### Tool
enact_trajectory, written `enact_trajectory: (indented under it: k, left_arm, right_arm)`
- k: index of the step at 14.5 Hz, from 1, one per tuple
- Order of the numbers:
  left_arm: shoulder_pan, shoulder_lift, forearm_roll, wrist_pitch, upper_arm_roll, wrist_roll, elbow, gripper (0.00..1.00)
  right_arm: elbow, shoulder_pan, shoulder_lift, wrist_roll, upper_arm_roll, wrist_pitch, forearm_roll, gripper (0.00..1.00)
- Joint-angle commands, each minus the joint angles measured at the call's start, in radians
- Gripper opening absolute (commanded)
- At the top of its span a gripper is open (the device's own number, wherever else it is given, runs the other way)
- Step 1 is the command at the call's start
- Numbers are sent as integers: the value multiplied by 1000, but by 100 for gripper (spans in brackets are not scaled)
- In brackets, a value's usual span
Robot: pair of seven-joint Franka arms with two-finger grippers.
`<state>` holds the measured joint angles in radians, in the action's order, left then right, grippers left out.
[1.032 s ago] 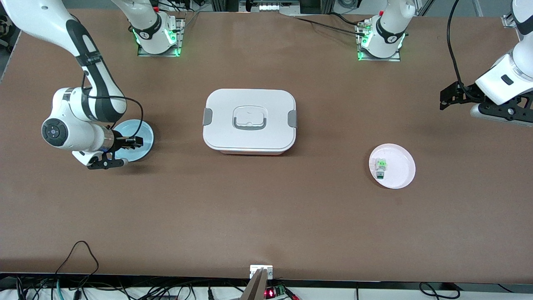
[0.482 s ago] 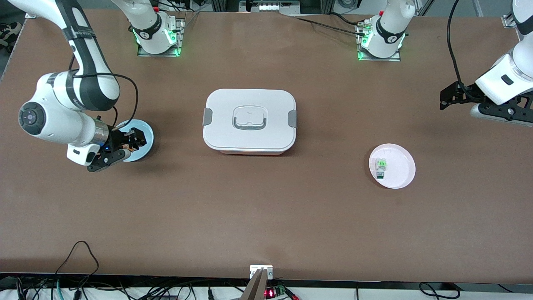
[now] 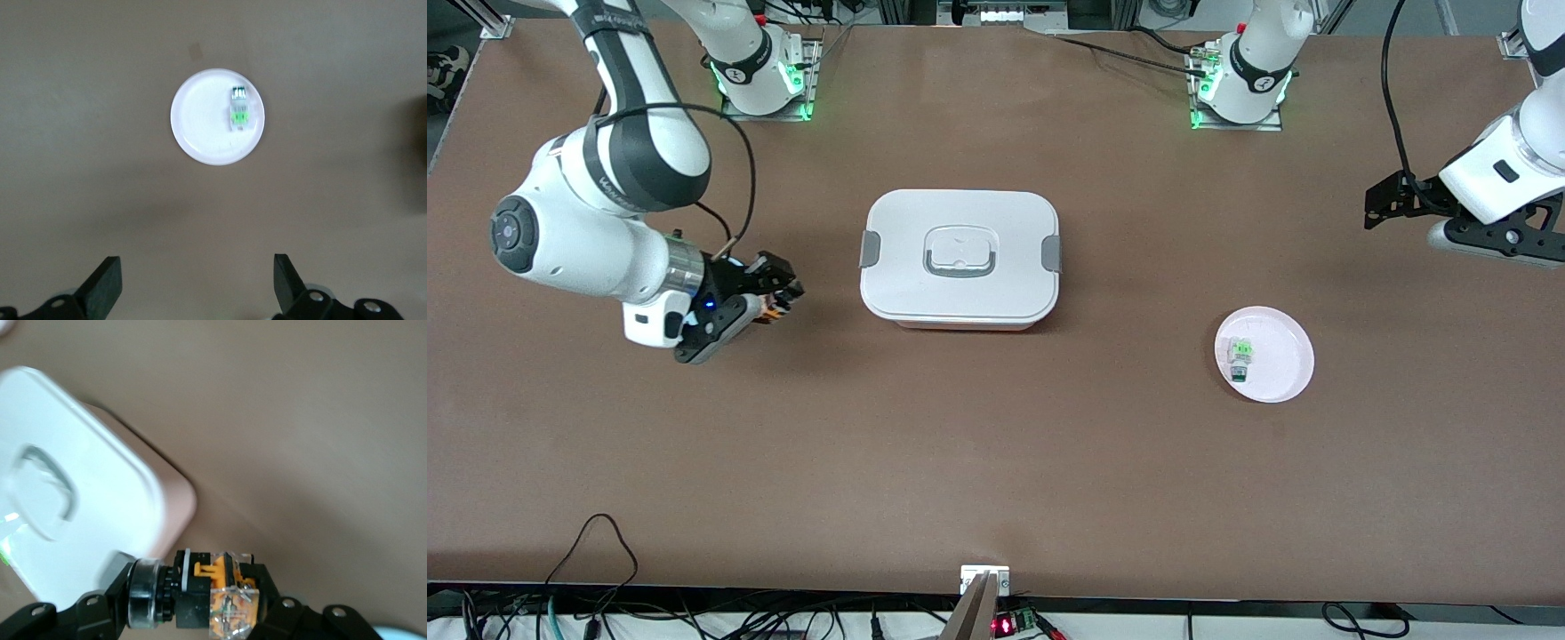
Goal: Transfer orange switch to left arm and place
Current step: 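Lift the switch with the right gripper and carry it over the box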
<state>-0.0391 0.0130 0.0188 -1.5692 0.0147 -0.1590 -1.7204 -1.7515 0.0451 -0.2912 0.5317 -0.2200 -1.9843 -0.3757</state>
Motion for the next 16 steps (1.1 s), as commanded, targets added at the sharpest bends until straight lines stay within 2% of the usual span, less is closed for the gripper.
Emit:
enact_trajectory:
  k: [1, 5, 7, 9, 12, 16]
  left_arm:
    - [22, -18, -115, 107, 16, -2, 10, 100]
    - [105, -45, -334, 216, 16, -5, 11, 100]
    - [145, -51, -504, 267, 16, -8, 2, 100]
    - [160, -93, -687, 288, 16, -36, -2, 100]
    - [159, -117, -914, 288, 8, -43, -19, 99]
    - [137, -117, -1293, 243, 1, -42, -139, 98]
  right_arm:
    - [39, 56, 18, 59, 5, 7, -52, 14]
    - [102, 139, 20, 60, 4, -16, -61, 14]
    - [142, 188, 20, 53, 4, -33, -74, 14]
    - [158, 214, 21, 62, 5, -53, -185, 14]
    - [184, 269, 33, 90, 5, -128, -242, 13]
    - [191, 370, 44, 76, 5, -295, -359, 11]
